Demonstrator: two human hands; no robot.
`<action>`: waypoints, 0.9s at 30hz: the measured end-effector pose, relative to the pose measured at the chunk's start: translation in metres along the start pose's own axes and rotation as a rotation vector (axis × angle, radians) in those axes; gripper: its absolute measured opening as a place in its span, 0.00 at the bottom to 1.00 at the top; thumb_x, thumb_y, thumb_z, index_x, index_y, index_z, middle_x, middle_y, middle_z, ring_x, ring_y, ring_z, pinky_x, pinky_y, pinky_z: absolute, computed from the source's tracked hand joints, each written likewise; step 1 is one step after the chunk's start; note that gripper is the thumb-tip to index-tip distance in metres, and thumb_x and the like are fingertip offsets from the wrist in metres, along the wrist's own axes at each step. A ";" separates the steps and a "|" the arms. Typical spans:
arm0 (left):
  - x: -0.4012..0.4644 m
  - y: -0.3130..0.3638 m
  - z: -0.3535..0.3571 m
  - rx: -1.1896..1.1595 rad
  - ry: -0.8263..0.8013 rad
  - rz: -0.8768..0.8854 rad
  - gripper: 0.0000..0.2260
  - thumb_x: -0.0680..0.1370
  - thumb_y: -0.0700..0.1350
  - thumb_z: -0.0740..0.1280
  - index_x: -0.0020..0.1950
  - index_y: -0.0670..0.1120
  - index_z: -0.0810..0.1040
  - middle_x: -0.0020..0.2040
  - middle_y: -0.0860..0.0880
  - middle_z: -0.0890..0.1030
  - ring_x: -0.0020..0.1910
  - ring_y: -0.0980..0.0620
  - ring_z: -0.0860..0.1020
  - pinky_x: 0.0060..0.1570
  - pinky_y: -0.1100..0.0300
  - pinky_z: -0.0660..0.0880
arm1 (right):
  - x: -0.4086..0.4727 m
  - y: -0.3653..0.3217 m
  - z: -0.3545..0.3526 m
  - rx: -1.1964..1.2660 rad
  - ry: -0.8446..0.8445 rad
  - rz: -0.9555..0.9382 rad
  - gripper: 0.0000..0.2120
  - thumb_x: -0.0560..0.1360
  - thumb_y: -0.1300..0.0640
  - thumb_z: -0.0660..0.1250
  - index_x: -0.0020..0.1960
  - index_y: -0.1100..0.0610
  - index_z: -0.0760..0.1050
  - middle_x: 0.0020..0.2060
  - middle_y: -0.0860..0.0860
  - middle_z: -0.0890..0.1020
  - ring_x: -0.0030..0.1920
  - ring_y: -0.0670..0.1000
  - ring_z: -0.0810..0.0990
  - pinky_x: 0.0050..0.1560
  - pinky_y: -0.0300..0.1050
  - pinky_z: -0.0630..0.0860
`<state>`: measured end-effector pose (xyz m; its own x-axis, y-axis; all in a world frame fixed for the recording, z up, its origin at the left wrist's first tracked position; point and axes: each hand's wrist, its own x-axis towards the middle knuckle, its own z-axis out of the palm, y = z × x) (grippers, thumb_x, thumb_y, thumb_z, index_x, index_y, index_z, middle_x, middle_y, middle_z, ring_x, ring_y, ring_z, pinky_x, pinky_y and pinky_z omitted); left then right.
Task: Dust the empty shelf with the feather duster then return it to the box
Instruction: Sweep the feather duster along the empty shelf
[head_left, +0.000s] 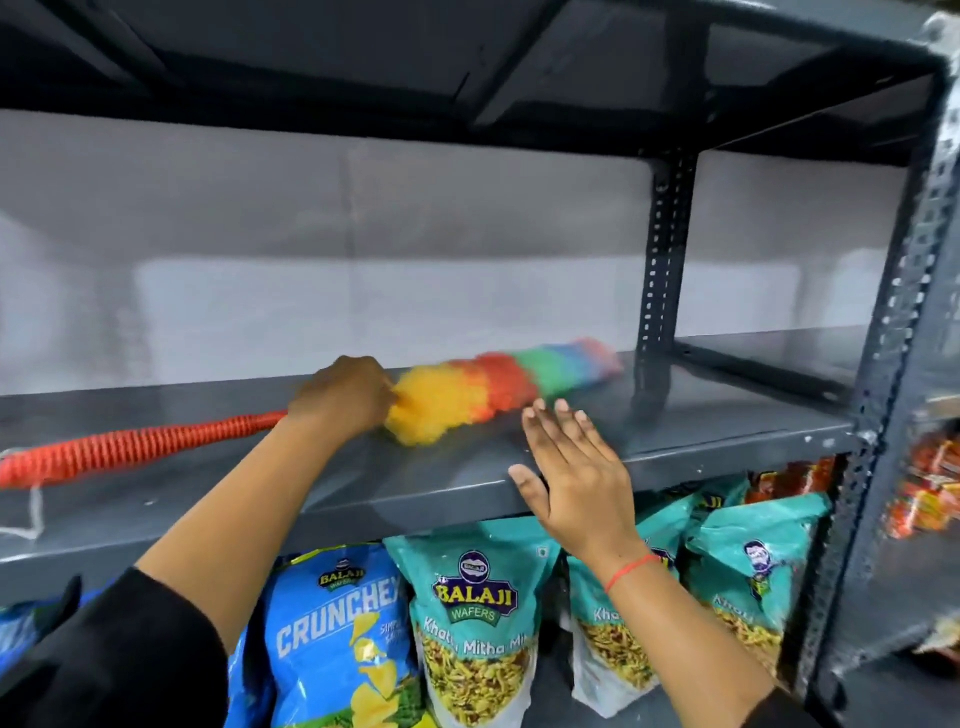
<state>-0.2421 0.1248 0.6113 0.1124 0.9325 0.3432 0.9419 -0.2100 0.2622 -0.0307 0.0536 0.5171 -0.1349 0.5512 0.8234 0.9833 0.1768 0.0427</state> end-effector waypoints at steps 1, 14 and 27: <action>0.003 0.000 0.001 0.054 0.057 -0.039 0.11 0.75 0.45 0.61 0.53 0.46 0.81 0.56 0.42 0.80 0.54 0.39 0.78 0.47 0.55 0.73 | -0.001 0.001 0.001 0.004 0.005 0.001 0.31 0.80 0.43 0.43 0.61 0.63 0.74 0.58 0.59 0.79 0.60 0.59 0.75 0.60 0.59 0.71; 0.040 0.069 0.035 -0.078 -0.130 0.202 0.08 0.74 0.46 0.65 0.36 0.48 0.79 0.44 0.44 0.82 0.47 0.42 0.79 0.41 0.57 0.71 | -0.002 0.000 -0.003 0.011 -0.066 0.033 0.31 0.79 0.42 0.41 0.62 0.61 0.74 0.60 0.56 0.78 0.63 0.55 0.74 0.62 0.55 0.71; 0.022 0.070 0.005 0.051 0.065 0.169 0.09 0.73 0.46 0.64 0.49 0.47 0.81 0.52 0.40 0.80 0.49 0.39 0.79 0.44 0.56 0.71 | -0.021 0.010 -0.037 -0.033 -0.125 0.185 0.33 0.75 0.39 0.44 0.73 0.59 0.46 0.73 0.54 0.50 0.73 0.54 0.44 0.72 0.46 0.38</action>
<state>-0.1725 0.1319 0.6328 0.2511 0.8640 0.4365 0.9263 -0.3453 0.1506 -0.0136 0.0138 0.5210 0.0360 0.6687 0.7427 0.9959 0.0374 -0.0820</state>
